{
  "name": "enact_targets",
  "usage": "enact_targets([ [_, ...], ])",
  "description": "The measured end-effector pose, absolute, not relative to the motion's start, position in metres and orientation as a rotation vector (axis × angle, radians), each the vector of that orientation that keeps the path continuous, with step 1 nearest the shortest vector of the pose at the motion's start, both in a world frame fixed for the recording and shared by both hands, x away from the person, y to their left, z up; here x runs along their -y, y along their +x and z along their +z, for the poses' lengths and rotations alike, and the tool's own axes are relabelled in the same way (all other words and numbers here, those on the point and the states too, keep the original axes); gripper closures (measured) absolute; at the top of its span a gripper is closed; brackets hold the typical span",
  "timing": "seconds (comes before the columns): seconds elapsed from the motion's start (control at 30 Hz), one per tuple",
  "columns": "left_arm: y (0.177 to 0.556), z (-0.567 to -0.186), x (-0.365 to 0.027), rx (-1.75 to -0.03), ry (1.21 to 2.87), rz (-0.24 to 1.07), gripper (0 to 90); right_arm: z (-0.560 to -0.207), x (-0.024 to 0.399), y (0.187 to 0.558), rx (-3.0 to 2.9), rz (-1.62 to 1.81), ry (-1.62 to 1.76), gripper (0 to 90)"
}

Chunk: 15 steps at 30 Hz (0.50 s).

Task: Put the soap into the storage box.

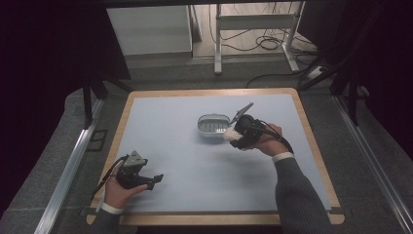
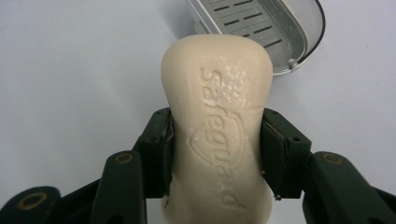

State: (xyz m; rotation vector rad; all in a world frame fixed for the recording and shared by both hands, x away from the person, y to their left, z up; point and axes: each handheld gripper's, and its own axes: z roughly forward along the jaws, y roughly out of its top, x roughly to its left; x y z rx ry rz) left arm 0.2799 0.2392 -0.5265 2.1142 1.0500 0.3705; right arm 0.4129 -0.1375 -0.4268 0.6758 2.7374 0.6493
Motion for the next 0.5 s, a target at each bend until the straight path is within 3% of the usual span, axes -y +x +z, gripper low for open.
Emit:
enact_targets([
  [0.5, 0.28, -0.526, -0.239, -1.047, 2.114, 0.364, 12.2, -0.422, 0.132, 0.426, -2.729, 0.643, 0.68, 49.3],
])
